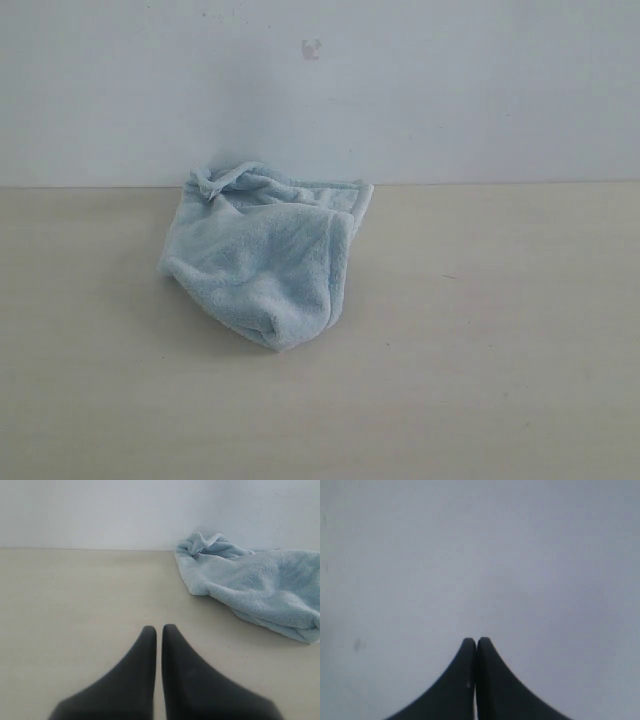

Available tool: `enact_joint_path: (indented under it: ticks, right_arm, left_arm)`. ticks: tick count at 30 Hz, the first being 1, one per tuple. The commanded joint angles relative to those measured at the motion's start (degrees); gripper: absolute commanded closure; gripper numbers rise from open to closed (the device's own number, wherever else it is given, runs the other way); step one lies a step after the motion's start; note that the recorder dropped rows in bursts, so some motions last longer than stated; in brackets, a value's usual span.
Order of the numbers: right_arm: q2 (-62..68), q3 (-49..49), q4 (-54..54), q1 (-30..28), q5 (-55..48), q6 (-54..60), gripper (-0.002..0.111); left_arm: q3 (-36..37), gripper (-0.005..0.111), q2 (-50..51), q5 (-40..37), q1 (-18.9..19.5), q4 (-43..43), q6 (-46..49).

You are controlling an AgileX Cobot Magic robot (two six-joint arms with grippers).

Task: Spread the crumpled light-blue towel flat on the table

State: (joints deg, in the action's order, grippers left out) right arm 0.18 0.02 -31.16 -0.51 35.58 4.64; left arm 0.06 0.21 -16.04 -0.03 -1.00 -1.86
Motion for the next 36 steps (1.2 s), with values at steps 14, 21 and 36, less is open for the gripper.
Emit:
enact_joint_path:
  ticks: [14,21,36]
  right_arm:
    - [-0.2,-1.9,81.0,0.0,-10.1,5.1,0.109]
    - [-0.2,-3.1,80.8,0.0,4.1,-7.2,0.109]
    - [29.4,-12.6,59.3,0.0,-1.1,24.9,0.109]
  left_arm:
    - [-0.1,0.103,-0.2,0.1,-0.6,0.0,0.0]
    - [-0.1,0.103,-0.2,0.2,-0.6,0.0,0.0]
    - [-0.1,0.103,-0.2,0.1,-0.6,0.0,0.0]
